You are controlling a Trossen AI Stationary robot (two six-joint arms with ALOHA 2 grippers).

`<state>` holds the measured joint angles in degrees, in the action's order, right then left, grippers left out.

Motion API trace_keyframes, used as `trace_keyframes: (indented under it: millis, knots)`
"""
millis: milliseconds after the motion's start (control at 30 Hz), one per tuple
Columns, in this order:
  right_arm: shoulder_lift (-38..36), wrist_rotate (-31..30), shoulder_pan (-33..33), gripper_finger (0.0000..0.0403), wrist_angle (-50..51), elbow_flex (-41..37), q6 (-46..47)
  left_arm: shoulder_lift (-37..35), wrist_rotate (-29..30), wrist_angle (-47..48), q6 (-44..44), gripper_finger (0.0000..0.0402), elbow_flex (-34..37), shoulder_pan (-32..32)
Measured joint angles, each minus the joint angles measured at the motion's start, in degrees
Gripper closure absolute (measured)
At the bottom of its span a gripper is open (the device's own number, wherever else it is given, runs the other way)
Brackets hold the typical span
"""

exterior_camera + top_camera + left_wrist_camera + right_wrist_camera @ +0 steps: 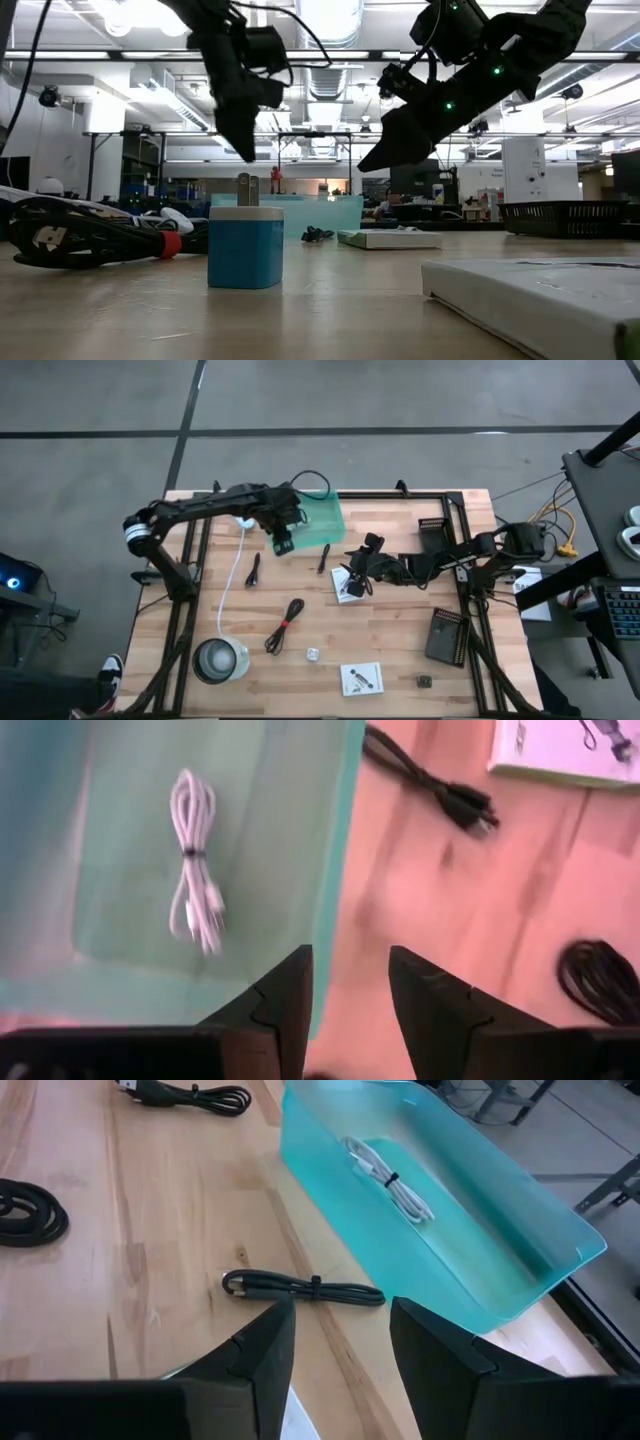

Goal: Pick and place items into bin
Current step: Put the left black charger cable into the blue bin

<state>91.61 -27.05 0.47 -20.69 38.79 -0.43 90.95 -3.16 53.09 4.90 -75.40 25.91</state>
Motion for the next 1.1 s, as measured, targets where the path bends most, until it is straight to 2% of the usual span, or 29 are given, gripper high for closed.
trace_keyframes:
  millis: [200, 400, 533, 700, 967, 1100]
  knots:
    - [-0.02, -0.02, 0.00, 0.0254, 0.41, 0.00, -0.02, -1.40, -0.05, 7.25, -7.76, 0.0283, 0.65, -2.90]
    - [-0.02, -0.02, 0.00, 0.0253, 0.69, 0.00, -0.02, -1.06, 0.26, 9.54, -16.01, 0.0283, 3.44, -3.25]
    - [-0.02, -0.02, 0.00, 0.0255, 0.81, 0.00, -0.24, -1.00, 0.26, 14.39, -16.63, 0.0283, 5.89, -3.29]
    - [-0.02, -0.02, 0.00, 0.0259, 0.83, 0.00, -0.24, -1.00, 0.28, 13.88, -16.84, 0.0283, 9.25, -3.39]
    - [-0.02, -0.02, 0.00, 0.0258, 0.89, 0.00, -0.22, -1.00, 0.52, 11.53, -22.41, 0.0283, 14.51, -3.43]
    - [-0.02, -0.02, 0.00, 0.0263, 0.98, 0.00, -0.22, -0.98, 0.74, 5.99, -25.23, 0.0283, 17.70, -3.43]
